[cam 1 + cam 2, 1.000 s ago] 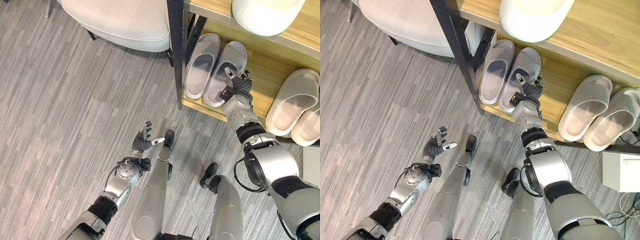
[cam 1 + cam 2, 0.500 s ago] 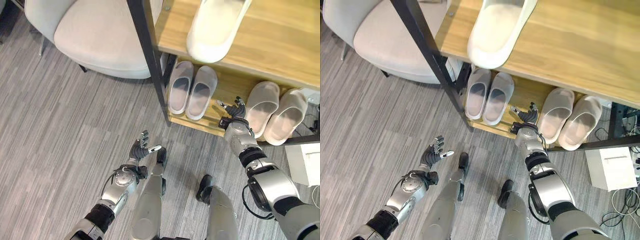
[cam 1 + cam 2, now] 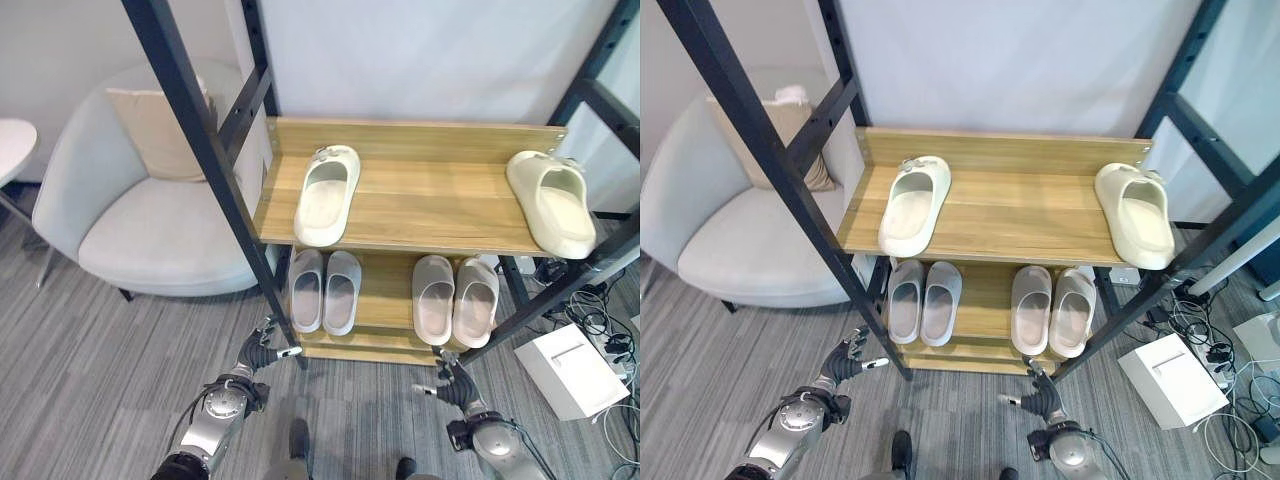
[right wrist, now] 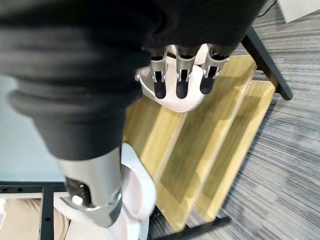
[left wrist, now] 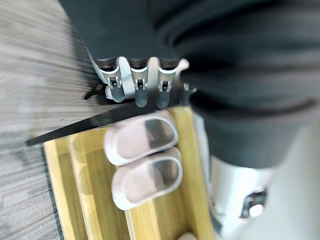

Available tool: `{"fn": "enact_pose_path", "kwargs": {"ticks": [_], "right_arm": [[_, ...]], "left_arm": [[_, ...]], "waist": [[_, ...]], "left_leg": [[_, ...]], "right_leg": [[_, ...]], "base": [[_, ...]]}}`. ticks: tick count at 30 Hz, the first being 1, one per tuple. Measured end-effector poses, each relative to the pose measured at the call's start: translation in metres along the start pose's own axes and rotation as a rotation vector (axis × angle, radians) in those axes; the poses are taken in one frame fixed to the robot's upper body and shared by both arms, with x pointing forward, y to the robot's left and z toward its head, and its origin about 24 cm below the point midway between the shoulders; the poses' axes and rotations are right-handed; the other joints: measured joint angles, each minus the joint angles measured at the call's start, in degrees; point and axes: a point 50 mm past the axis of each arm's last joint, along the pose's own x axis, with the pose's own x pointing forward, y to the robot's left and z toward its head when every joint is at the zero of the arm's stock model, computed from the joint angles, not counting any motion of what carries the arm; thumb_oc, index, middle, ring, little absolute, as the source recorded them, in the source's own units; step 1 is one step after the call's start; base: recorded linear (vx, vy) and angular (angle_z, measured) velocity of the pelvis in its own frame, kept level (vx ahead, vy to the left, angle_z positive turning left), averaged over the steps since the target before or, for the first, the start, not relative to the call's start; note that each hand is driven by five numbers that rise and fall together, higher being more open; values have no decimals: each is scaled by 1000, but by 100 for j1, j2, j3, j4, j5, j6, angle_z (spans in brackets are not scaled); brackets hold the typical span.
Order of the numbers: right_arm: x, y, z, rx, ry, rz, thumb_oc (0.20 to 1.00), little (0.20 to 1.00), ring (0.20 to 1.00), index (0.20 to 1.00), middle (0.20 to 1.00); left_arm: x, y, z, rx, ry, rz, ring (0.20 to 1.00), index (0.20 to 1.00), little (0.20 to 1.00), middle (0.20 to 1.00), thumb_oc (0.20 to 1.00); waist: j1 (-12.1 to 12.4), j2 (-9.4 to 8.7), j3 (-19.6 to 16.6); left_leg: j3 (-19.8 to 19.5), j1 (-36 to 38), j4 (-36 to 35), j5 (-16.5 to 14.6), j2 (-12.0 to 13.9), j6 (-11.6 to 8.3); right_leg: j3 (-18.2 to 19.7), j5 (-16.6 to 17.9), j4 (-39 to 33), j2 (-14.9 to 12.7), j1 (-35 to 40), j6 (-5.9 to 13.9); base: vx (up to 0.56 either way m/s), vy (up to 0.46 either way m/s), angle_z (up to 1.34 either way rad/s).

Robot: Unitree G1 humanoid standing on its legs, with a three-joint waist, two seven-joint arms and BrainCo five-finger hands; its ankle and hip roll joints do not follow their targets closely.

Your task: Arrange the slippers neatly on the shoe rack.

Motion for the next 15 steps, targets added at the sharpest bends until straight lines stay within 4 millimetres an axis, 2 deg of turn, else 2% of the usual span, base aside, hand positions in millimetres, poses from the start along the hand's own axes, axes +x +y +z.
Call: {"fn": "enact_pose_path", "kwargs": {"ticks": [1,3,4,5,7,8,10,11,12,13,14,15], "right_arm": [[-2,-1,-3,-4,10,13,1000,1000,1000,1000,1000],[-8,-8,-13,-4,45,32,1000,1000,1000,1000,1000],[-9,-10,-14,-5,48,29,1000,1000,1000,1000,1000],[-7,-13,-13,-13,47,28,1000,1000,1000,1000,1000],[-5,-14,-10,-16,41,24,1000,1000,1000,1000,1000],[7,-18,2,-28,11,13,1000,1000,1000,1000,1000],[14,-20,11,-34,-16,1,1000,1000,1000,1000,1000],[18,-21,14,-39,-21,-4,1000,1000,1000,1000,1000],[17,-21,13,-39,-17,-9,1000,1000,1000,1000,1000],[15,-20,9,-36,-4,-10,1000,1000,1000,1000,1000],[14,-17,8,-24,-1,-6,1000,1000,1000,1000,1000],[11,-9,3,-1,13,6,1000,1000,1000,1000,1000]], "left_arm": [[-3,0,2,50,-15,-42,1000,1000,1000,1000,1000],[-10,-13,12,312,-68,-258,1000,1000,1000,1000,1000],[-11,-20,16,334,-87,-307,1000,1000,1000,1000,1000],[-10,-43,33,403,-162,-449,1000,1000,1000,1000,1000],[-6,-62,58,438,-257,-542,1000,1000,1000,1000,1000],[-7,-100,130,565,-552,-704,1000,1000,1000,1000,1000],[-13,-121,166,553,-703,-753,1000,1000,1000,1000,1000],[-19,-126,191,561,-803,-764,1000,1000,1000,1000,1000],[-27,-121,207,508,-878,-748,1000,1000,1000,1000,1000],[-29,-113,214,427,-889,-725,1000,1000,1000,1000,1000],[-33,-98,231,311,-937,-676,1000,1000,1000,1000,1000],[-47,-69,263,124,-1082,-552,1000,1000,1000,1000,1000]], "waist": [[-14,40,-26],[-147,133,-94],[-191,151,-103],[-272,170,-117],[-368,163,-112],[-441,216,-126],[-555,281,-131],[-567,332,-103],[-564,359,-89],[-552,395,-93],[-519,383,-79],[-508,326,-41]], "left_leg": [[36,10,0,-1,13,1],[290,153,-2,-45,38,8],[336,180,-2,-53,43,6],[367,185,-2,-56,54,12],[427,168,-1,-79,81,47],[433,56,0,-40,79,1],[438,55,5,-17,90,-31],[439,34,12,-15,94,-31],[439,48,21,6,91,-2],[431,84,39,22,92,21],[422,85,40,21,95,20],[389,147,40,21,90,19]], "right_leg": [[18,38,-47,9,14,-25],[302,99,-169,2,49,-67],[338,109,-170,-1,52,-59],[360,155,-169,1,41,-11],[464,185,-169,17,-22,-36],[462,238,-169,15,-142,-29],[464,268,-170,25,-152,22],[460,269,-170,33,-176,22],[447,268,-166,34,-122,20],[431,277,-161,35,-110,-11],[421,243,-166,41,-64,0],[354,248,-162,62,11,-9]], "base": [[79,4,-31],[77,-13,-52],[39,-23,-40],[3,-39,-22],[-32,-47,-17],[-38,-49,-8],[-10,-40,-4],[0,0,0],[24,-44,1],[31,-44,3],[44,-51,13],[37,-45,19]]}}
